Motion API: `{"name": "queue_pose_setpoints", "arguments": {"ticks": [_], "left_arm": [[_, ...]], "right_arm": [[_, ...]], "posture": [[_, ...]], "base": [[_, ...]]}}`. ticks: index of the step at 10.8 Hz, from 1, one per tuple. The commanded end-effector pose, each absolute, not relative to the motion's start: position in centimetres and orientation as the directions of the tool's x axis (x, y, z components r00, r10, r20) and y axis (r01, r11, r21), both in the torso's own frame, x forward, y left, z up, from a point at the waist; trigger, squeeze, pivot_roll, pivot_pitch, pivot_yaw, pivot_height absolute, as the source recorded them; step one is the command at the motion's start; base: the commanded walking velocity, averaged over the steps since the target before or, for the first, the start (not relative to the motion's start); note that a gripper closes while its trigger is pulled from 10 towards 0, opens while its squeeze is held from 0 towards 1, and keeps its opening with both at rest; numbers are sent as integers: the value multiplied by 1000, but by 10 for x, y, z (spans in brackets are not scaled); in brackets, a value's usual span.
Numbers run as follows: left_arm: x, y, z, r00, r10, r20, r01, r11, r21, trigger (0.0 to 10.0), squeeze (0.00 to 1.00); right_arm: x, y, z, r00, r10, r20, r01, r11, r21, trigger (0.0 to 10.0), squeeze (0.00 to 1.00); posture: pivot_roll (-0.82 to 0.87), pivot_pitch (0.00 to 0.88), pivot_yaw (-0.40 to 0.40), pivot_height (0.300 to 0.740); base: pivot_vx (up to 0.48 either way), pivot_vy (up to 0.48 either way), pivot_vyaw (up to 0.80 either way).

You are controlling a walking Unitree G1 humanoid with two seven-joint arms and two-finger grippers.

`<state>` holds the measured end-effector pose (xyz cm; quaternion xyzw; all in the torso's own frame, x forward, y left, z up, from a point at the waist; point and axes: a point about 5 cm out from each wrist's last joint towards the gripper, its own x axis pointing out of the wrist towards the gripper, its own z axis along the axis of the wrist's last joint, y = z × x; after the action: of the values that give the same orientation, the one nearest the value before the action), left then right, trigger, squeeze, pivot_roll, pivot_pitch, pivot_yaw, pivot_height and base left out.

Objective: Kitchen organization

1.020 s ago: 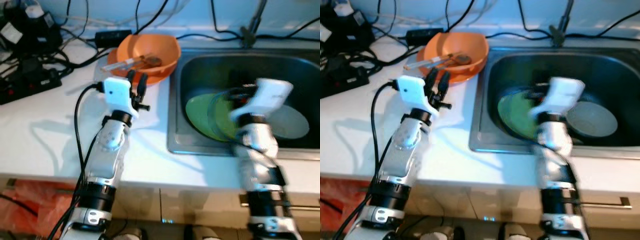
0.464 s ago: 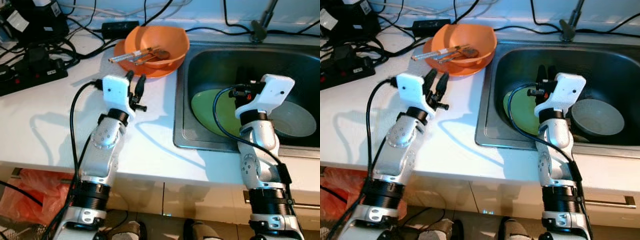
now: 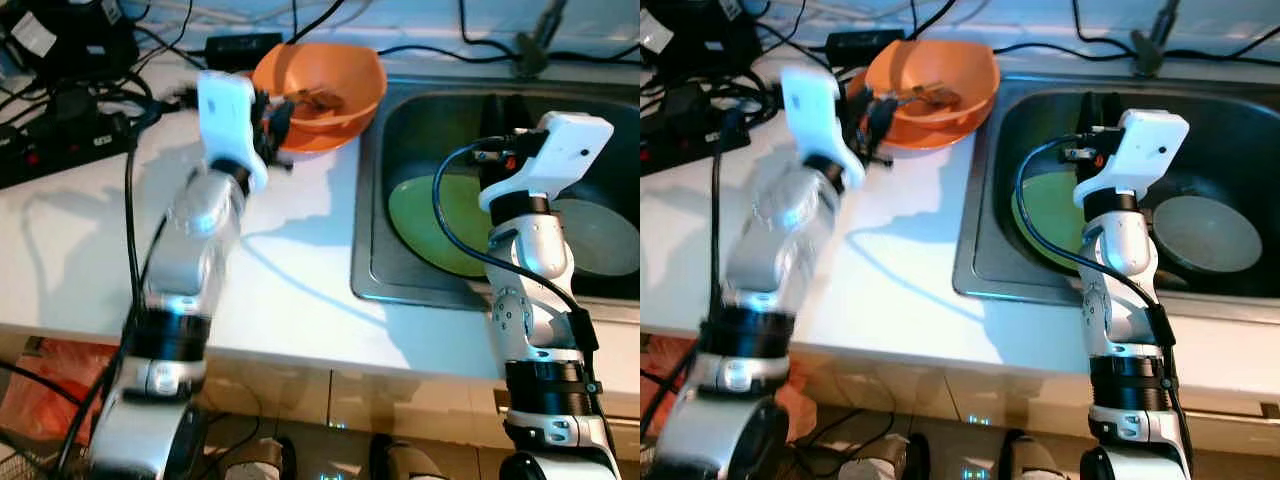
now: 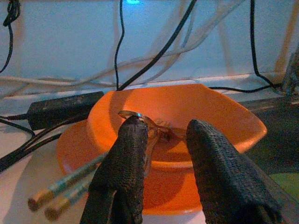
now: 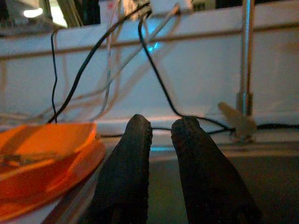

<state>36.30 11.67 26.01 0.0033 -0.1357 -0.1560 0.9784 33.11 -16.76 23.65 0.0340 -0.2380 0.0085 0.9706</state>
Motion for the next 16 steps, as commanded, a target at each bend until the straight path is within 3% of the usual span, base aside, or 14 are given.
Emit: {"name": "queue_pose_setpoints", "arguments": {"ticks": [1,3,5,6,11,16], "left_arm": [[368,119,260,923,-309,228,305,951,51,10000,0],[367,108,266,901,-383,205,378,924,63,10000,0],[344,90,272,791,-566,232,561,823,95,10000,0],[340,90,272,770,-600,217,590,799,115,10000,0],[362,103,253,833,-553,-9,546,821,168,10000,0],[381,107,255,863,-501,-66,504,842,193,10000,0]], "right_arm": [[332,-169,242,884,8,468,-31,999,41,10000,0],[335,-179,242,890,-27,455,5,999,50,10000,0],[335,-178,237,898,-35,438,6,998,66,10000,0],[336,-177,236,900,-34,434,4,997,71,10000,0],[337,-171,235,901,-27,433,-9,997,81,10000,0],[337,-170,236,899,-34,436,-7,996,91,10000,0]], "posture": [[71,153,73,740],[71,157,75,740],[90,165,74,740],[95,165,75,740],[100,165,94,740],[99,165,107,740]], "base": [[0,0,0],[0,0,0],[0,0,0],[0,0,0],[0,0,0],[0,0,0]]}}
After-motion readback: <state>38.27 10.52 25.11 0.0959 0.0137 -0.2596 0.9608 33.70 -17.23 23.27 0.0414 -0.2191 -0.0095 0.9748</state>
